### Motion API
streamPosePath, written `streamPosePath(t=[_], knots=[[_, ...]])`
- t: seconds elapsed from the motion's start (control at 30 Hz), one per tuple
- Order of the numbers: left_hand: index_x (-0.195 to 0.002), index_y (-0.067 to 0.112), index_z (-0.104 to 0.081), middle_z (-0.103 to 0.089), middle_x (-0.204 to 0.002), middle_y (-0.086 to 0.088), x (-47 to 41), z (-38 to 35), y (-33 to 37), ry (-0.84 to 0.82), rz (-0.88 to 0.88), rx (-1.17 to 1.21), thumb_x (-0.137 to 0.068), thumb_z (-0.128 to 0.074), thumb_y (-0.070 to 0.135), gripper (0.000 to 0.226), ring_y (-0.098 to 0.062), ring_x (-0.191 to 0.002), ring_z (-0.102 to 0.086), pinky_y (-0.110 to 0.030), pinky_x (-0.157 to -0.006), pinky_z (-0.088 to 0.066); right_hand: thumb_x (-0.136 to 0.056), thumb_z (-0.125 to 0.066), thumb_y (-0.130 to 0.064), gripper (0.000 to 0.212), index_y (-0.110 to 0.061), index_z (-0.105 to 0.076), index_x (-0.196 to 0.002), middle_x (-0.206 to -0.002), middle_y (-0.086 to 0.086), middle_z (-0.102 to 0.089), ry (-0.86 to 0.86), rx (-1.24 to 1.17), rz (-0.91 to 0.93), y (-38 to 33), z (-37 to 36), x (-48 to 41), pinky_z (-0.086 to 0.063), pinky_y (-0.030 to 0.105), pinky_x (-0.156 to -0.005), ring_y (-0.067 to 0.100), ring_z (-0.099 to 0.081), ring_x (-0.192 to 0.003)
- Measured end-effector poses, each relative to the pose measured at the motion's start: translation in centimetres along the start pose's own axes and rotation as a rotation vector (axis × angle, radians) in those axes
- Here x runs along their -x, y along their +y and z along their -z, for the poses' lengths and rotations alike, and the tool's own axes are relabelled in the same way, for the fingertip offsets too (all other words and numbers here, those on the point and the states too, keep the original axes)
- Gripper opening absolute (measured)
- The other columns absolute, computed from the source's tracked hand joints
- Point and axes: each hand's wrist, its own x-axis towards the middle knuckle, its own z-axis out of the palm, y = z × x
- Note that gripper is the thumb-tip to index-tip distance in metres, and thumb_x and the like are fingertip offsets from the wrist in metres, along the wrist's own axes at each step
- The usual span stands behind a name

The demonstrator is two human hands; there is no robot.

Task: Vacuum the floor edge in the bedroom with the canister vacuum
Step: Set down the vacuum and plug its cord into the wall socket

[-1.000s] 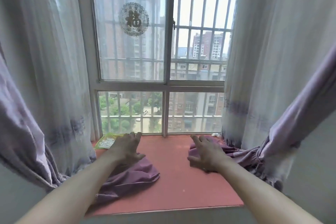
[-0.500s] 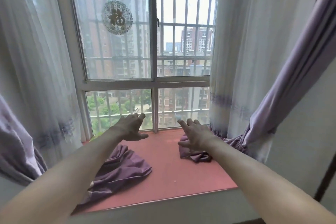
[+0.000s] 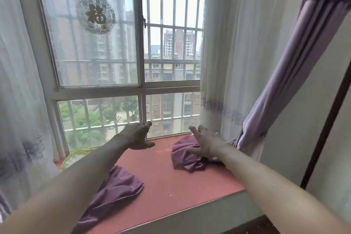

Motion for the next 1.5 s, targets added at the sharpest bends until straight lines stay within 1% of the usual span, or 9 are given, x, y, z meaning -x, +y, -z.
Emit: streamPosePath(t=[0.33, 0.57, 0.77, 0.87, 0.97, 1.1, 1.23, 1.4, 1.5], knots=[[-0.144, 0.012, -0.032, -0.054, -0.135, -0.014, -2.6, -3.0, -6.8, -0.029, -0.281, 0.008, -0.083, -0.064, 0.063, 0.085, -0.033, -0.116, -0.059, -0.047, -0.093, -0.052, -0.089, -0.062, -0.057, 0.086, -0.025, -0.018, -0.155, -0.153, 0.014, -0.033, -0.048, -0.032, -0.294, -6.7, -2.7, -0.9, -0.038, 0.053, -0.110, 0.035, -0.035, -0.140], [-0.149, 0.012, -0.027, -0.053, -0.131, -0.014, -1.5, -4.0, -10.4, -0.012, -0.463, -0.019, -0.088, -0.063, 0.059, 0.085, -0.031, -0.115, -0.058, -0.041, -0.085, -0.049, -0.090, -0.058, -0.059, 0.085, -0.021, -0.017, -0.155, -0.155, 0.013, -0.029, -0.080, 0.014, -0.455, -12.6, -2.0, 1.4, -0.038, 0.055, -0.107, 0.034, -0.032, -0.142], [-0.153, 0.011, -0.021, -0.053, -0.135, -0.015, -0.5, -4.0, -10.2, 0.013, -0.575, 0.022, -0.088, -0.063, 0.058, 0.091, -0.030, -0.115, -0.058, -0.039, -0.086, -0.052, -0.091, -0.058, -0.059, 0.086, -0.023, -0.016, -0.156, -0.152, 0.013, -0.033, -0.093, 0.048, -0.553, -15.1, -0.4, 4.6, -0.039, 0.054, -0.108, 0.034, -0.034, -0.140], [-0.149, 0.011, -0.029, -0.052, -0.136, -0.012, 0.3, -4.0, -9.5, 0.011, -0.633, 0.047, -0.087, -0.064, 0.057, 0.085, -0.027, -0.113, -0.058, -0.032, -0.077, -0.050, -0.091, -0.058, -0.058, 0.086, -0.023, -0.014, -0.157, -0.152, 0.013, -0.034, -0.101, 0.066, -0.604, -15.5, 0.3, 6.3, -0.039, 0.053, -0.106, 0.034, -0.036, -0.138], [-0.135, 0.011, -0.041, -0.054, -0.125, -0.008, 0.7, -4.1, -8.8, 0.006, -0.672, 0.042, -0.087, -0.066, 0.055, 0.069, -0.021, -0.103, -0.055, -0.028, -0.070, -0.039, -0.092, -0.057, -0.057, 0.087, -0.022, -0.012, -0.158, -0.154, 0.013, -0.031, -0.099, 0.043, -0.649, -15.8, 0.8, 7.8, -0.037, 0.055, -0.108, 0.033, -0.033, -0.141], [-0.128, 0.011, -0.045, -0.057, -0.119, -0.008, 1.3, -3.7, -7.6, 0.027, -0.726, 0.017, -0.087, -0.064, 0.056, 0.064, -0.024, -0.104, -0.057, -0.029, -0.072, -0.037, -0.091, -0.058, -0.057, 0.087, -0.022, -0.012, -0.157, -0.154, 0.014, -0.032, -0.102, 0.029, -0.686, -16.4, 0.4, 10.0, -0.037, 0.055, -0.110, 0.034, -0.033, -0.141], [-0.124, 0.012, -0.046, -0.059, -0.113, -0.010, 1.4, -3.9, -5.5, 0.029, -0.780, 0.060, -0.082, -0.064, 0.062, 0.067, -0.028, -0.097, -0.060, -0.042, -0.081, -0.054, -0.092, -0.058, -0.057, 0.087, -0.023, -0.012, -0.157, -0.153, 0.013, -0.033, -0.119, 0.032, -0.734, -16.4, -0.4, 12.6, -0.037, 0.054, -0.109, 0.033, -0.035, -0.139], [-0.142, 0.008, -0.034, -0.058, -0.125, -0.014, 2.9, -5.0, -1.3, 0.062, -0.868, 0.062, -0.086, -0.063, 0.060, 0.082, -0.032, -0.108, -0.060, -0.039, -0.085, -0.051, -0.092, -0.057, -0.057, 0.082, -0.022, -0.017, -0.154, -0.148, 0.013, -0.037, -0.144, 0.025, -0.814, -15.7, -1.7, 16.6, -0.040, 0.053, -0.104, 0.033, -0.038, -0.136], [-0.144, 0.011, -0.034, -0.053, -0.135, -0.012, 3.9, -6.5, 1.1, 0.019, -0.896, 0.087, -0.084, -0.063, 0.062, 0.084, -0.032, -0.115, -0.059, -0.047, -0.092, -0.052, -0.092, -0.057, -0.057, 0.081, -0.022, -0.018, -0.154, -0.147, 0.012, -0.038, -0.171, 0.017, -0.857, -15.4, -2.7, 18.8, -0.040, 0.052, -0.103, 0.033, -0.039, -0.136]])
